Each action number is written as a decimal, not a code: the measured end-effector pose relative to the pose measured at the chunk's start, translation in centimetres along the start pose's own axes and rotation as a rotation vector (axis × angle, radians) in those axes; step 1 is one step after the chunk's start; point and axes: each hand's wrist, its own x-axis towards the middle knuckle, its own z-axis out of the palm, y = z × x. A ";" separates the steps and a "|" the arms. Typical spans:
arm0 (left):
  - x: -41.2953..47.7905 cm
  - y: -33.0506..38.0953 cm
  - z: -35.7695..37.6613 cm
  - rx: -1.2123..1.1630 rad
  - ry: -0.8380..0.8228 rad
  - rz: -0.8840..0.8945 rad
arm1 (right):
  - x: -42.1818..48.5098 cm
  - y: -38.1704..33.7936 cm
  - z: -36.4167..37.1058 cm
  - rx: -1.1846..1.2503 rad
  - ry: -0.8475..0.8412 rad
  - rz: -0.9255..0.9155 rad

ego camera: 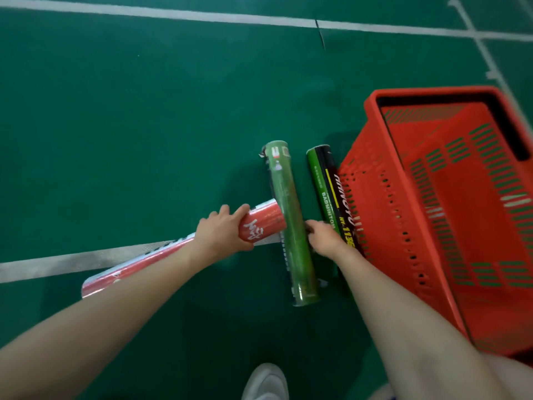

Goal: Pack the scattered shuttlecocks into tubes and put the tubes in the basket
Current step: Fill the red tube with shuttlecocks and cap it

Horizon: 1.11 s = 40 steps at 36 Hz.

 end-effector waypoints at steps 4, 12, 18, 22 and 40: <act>0.1 -0.3 -0.3 -0.008 0.024 -0.024 | 0.0 0.3 -0.9 0.466 0.055 0.052; -0.4 -0.3 0.0 0.042 0.026 -0.031 | 1.0 1.4 -1.0 -0.295 -0.009 -0.117; -0.3 -0.9 0.4 0.044 0.010 -0.028 | 1.2 0.5 0.7 -0.312 0.019 -0.123; -0.1 -1.1 0.3 0.023 0.005 -0.031 | 1.1 -1.4 1.1 0.010 -0.011 -0.153; -1.8 -7.4 -3.3 -0.042 0.064 -0.141 | 0.5 -8.0 2.9 0.141 -0.020 -0.028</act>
